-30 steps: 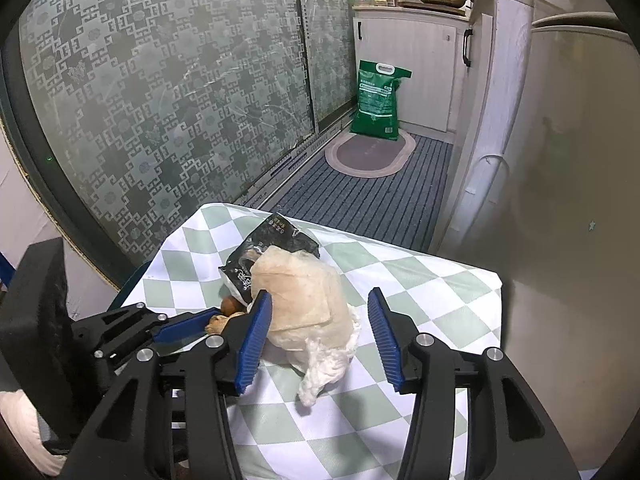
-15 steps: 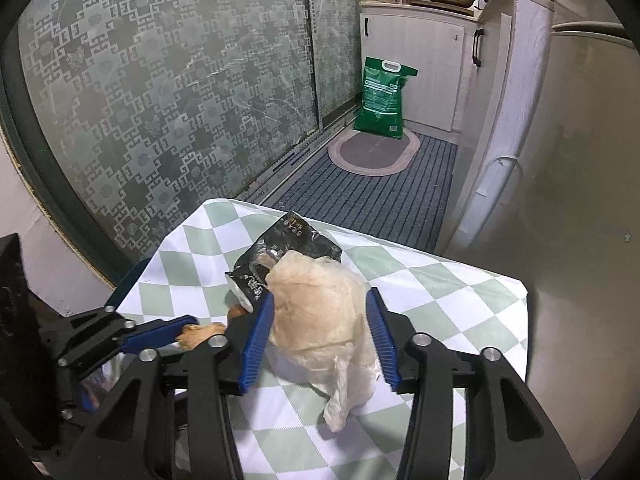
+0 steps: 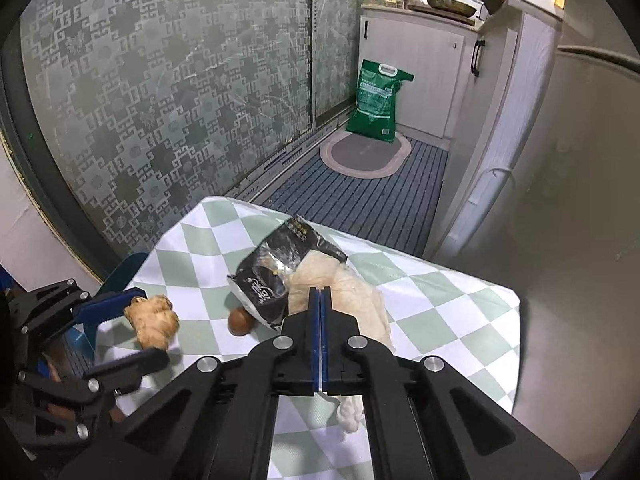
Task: Collect trash
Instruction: 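Grasp the bread with the left tool while the right tool grasps the clear plastic bag, then drop the bread into the teal bin with the left tool while the right tool carries the bag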
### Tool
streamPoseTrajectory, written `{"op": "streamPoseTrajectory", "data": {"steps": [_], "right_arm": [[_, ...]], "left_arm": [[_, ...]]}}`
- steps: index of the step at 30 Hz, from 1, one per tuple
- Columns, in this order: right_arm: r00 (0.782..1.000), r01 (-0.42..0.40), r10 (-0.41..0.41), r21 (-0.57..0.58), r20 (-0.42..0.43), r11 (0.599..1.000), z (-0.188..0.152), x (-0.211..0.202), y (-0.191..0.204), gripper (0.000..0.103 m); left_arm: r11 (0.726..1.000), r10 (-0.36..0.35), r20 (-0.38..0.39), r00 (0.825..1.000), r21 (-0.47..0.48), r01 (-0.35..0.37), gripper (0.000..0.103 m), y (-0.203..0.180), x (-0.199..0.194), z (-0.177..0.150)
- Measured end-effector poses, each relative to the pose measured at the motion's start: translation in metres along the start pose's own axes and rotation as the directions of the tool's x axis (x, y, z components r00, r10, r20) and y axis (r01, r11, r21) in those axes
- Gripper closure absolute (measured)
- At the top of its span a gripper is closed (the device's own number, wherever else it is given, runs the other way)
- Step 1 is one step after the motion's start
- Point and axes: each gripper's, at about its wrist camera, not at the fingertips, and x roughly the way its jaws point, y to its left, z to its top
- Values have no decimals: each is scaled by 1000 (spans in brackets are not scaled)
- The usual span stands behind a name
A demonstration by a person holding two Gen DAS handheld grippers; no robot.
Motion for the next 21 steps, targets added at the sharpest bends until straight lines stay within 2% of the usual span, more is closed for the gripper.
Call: {"op": "streamPoseTrajectory", "data": {"steps": [8,16,21], "right_arm": [[999,-11,9,40,52,999,8,-23,3,103],[993,-3,-1,33,118,999,25,-47,24,103],[989,-30,26,23,149,999,35,-56,41,103]], "left_arm": [[999,31,33,999,-18,-31,52,31,-25,-2],[995,75,46,996,-64,-72,52,71,-43,-5],[992,103,48,993,-79,-99,52,92,-54,-9]]}}
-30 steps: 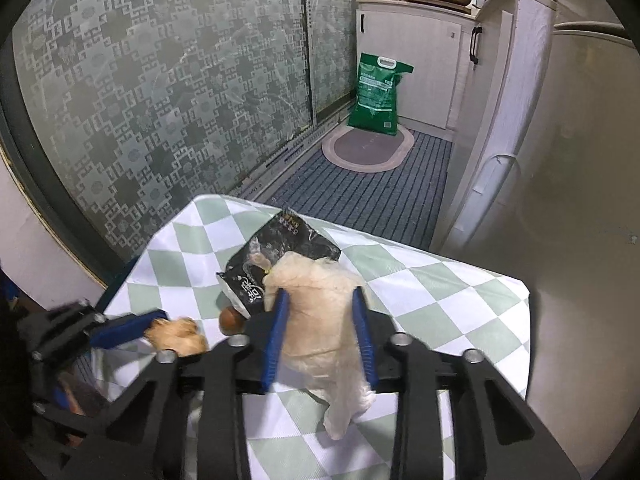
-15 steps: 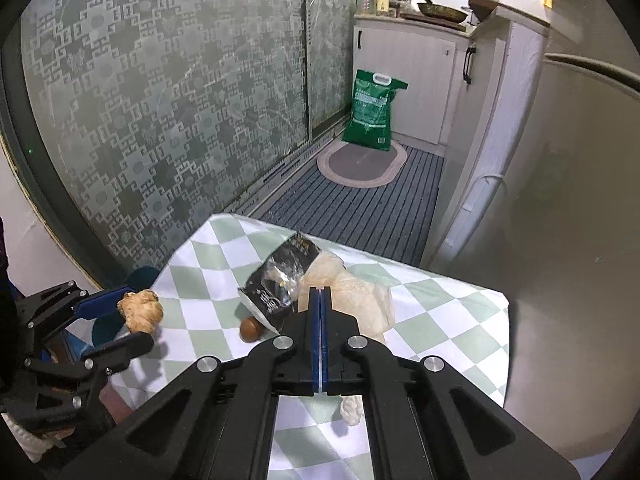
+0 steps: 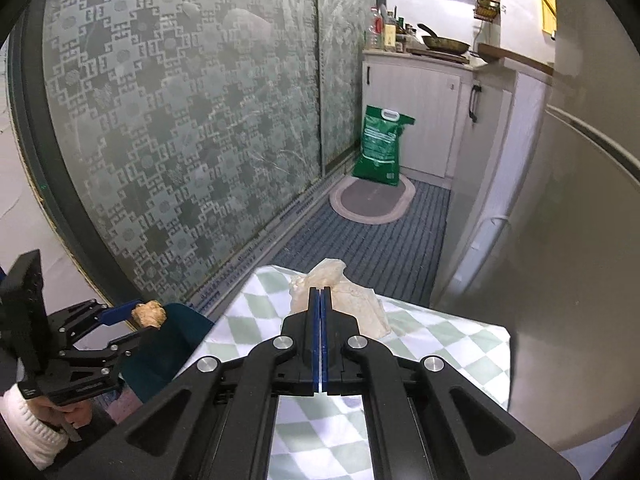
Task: Collect trash
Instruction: 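Drop the bread into the teal bin with the left tool while the right tool carries the bag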
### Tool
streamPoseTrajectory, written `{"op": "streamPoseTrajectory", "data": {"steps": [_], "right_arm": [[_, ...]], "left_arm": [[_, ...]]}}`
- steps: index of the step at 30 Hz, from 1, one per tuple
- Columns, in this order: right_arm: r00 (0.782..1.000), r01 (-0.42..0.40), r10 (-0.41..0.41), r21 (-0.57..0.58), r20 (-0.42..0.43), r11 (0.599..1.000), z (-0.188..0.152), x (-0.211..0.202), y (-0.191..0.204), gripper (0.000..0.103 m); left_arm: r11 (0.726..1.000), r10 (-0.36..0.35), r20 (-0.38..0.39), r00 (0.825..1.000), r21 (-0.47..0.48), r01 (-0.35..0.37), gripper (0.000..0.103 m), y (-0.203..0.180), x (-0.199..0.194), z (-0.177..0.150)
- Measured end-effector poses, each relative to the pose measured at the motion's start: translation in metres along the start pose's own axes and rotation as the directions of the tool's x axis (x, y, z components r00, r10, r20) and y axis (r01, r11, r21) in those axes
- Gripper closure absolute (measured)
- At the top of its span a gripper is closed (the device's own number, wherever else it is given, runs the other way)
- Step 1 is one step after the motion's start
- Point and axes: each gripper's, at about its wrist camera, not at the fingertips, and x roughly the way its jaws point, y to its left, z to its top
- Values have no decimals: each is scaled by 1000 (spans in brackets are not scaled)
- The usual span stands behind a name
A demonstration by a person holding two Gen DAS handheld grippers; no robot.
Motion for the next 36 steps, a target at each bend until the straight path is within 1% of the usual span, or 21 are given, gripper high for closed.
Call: {"op": "streamPoseTrajectory", "data": {"steps": [4,8,19,27,31,36], "right_arm": [[999,-33,33,-2,14,999,7,0,13,103],[998,-65,65,-18,15,998,14,3,33,103],[987,-158,157,-56,-20,986,22,27,87,103],[972,-230,226,-74,-62,970,22,49,128,103],[965,-254,246,-81,-93,964,17,61,144,103],[958,-269,257,-87,-129,959,13,76,160,103]], "left_arm": [[1000,21,-6,1000,-8,-21,52,16,-4,-4],[999,48,-29,998,-19,-48,52,35,-4,-13],[993,91,-137,986,-59,-100,52,83,7,-46],[990,108,-230,967,-62,-125,52,105,19,-73],[990,92,-297,950,-78,-120,52,115,30,-90],[992,71,-359,930,-76,-104,52,116,46,-107]]}}
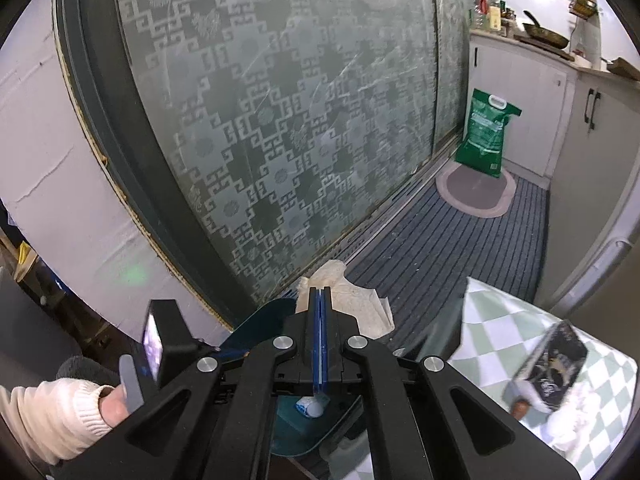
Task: Collect trash
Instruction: 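Drop the bread into the teal bin with the left tool while the right tool carries the bag, then lower the right tool into the teal bin and release the plastic bag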
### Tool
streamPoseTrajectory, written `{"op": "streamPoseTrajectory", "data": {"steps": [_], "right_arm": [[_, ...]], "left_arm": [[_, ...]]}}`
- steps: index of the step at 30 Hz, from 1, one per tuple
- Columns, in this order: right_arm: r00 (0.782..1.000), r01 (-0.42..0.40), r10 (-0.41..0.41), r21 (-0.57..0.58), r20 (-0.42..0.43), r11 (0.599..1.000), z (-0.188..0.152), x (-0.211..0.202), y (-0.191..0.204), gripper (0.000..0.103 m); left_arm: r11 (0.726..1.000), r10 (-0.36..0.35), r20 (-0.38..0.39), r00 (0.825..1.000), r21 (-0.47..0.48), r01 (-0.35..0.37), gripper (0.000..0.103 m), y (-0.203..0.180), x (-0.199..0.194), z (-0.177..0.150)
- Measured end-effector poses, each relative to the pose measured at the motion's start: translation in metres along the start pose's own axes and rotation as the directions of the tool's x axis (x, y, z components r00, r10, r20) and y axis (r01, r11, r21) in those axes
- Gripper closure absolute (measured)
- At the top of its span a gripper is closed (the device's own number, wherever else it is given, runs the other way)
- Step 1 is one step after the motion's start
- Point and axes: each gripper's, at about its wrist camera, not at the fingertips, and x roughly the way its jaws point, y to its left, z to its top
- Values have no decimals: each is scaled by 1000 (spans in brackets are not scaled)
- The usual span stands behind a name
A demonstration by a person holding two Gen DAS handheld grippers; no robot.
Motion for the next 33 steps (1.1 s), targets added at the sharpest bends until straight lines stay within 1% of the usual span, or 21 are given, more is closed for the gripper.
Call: {"op": "streamPoseTrajectory", "data": {"steps": [2,6,7,10,14,19,21,23,27,30,33], "right_arm": [[1000,-3,3,-4,-14,1000,1,8,5,103],[999,-7,7,-5,-45,1000,0,24,12,103],[999,-7,6,-4,-53,1000,0,28,12,103],[997,-7,7,-1,-80,1000,-3,42,17,103],[993,-9,8,-7,-115,1000,-7,61,25,103],[987,-13,11,-14,-161,1000,-13,85,37,103],[983,-13,9,-19,-183,1000,-17,95,41,103],[980,-11,6,-23,-201,1000,-20,104,43,103],[970,-10,4,-26,-242,1000,-29,120,46,103],[961,-10,1,-31,-276,999,-38,134,49,103],[951,-12,-1,-40,-308,999,-46,148,53,103]], "left_arm": [[1000,-5,-34,999,12,5,52,-1,10,-5],[1000,14,-74,997,15,-13,51,4,23,-14],[1000,21,-78,997,15,-20,47,4,24,-15],[1000,18,-71,997,13,-17,47,10,20,-17],[1000,14,-24,1000,8,-13,48,16,3,-13],[1000,6,65,998,-22,-4,55,27,-28,-6],[999,6,100,995,-32,-3,56,31,-42,-4],[999,6,133,991,-37,-1,61,35,-54,-3],[999,1,191,982,-44,8,63,38,-76,1],[999,-9,219,976,-40,18,64,39,-89,4],[999,-17,243,970,-34,26,70,38,-98,6]]}}
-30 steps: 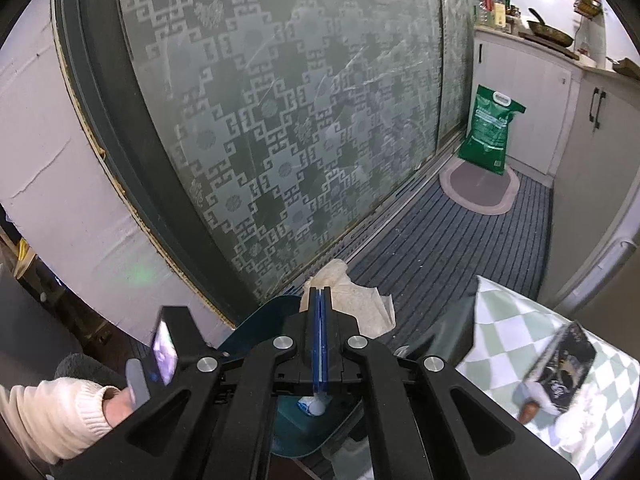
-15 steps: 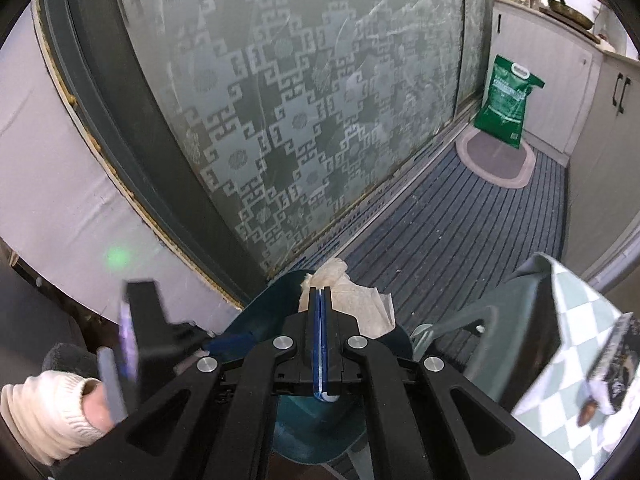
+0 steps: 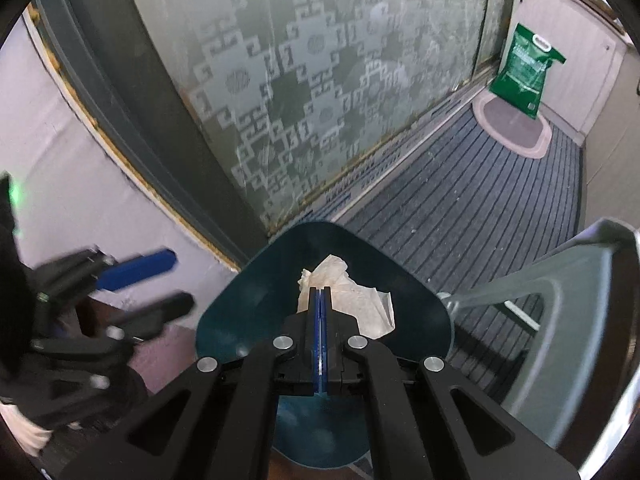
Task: Collect trash
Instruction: 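Lower the right tool into the teal bin and release the plastic bag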
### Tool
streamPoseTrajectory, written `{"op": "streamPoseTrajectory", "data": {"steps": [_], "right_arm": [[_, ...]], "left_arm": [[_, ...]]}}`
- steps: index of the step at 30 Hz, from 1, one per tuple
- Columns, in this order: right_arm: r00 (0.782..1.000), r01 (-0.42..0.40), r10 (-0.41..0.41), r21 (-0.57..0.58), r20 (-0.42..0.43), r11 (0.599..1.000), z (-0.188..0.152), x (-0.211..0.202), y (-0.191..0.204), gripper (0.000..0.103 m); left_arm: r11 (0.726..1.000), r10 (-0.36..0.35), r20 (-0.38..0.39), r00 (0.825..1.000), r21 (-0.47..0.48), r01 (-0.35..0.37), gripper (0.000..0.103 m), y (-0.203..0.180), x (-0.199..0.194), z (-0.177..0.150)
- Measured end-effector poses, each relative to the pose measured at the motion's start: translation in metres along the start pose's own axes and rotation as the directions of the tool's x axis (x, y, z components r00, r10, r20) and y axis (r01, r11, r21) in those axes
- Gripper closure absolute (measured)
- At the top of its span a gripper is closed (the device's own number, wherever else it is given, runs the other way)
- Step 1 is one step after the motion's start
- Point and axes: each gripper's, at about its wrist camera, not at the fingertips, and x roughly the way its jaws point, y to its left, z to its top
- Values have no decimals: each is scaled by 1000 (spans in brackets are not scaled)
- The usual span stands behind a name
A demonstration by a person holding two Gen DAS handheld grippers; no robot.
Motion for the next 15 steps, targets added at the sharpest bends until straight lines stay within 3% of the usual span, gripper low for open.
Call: {"op": "streamPoseTrajectory", "data": {"steps": [13,14,15], "right_arm": [[990,15,-21,-49,-143,999,-27,53,12,103],[987,14,-23,-57,-160,998,-30,57,13,100],[985,22,-33,-66,-170,998,-32,60,15,87]], "left_arm": [[1000,-13,150,989,25,9,74,-7,-37,13],[1000,-22,164,986,24,18,74,-8,-41,14],[1000,-25,177,984,22,21,74,-9,-44,15]]}}
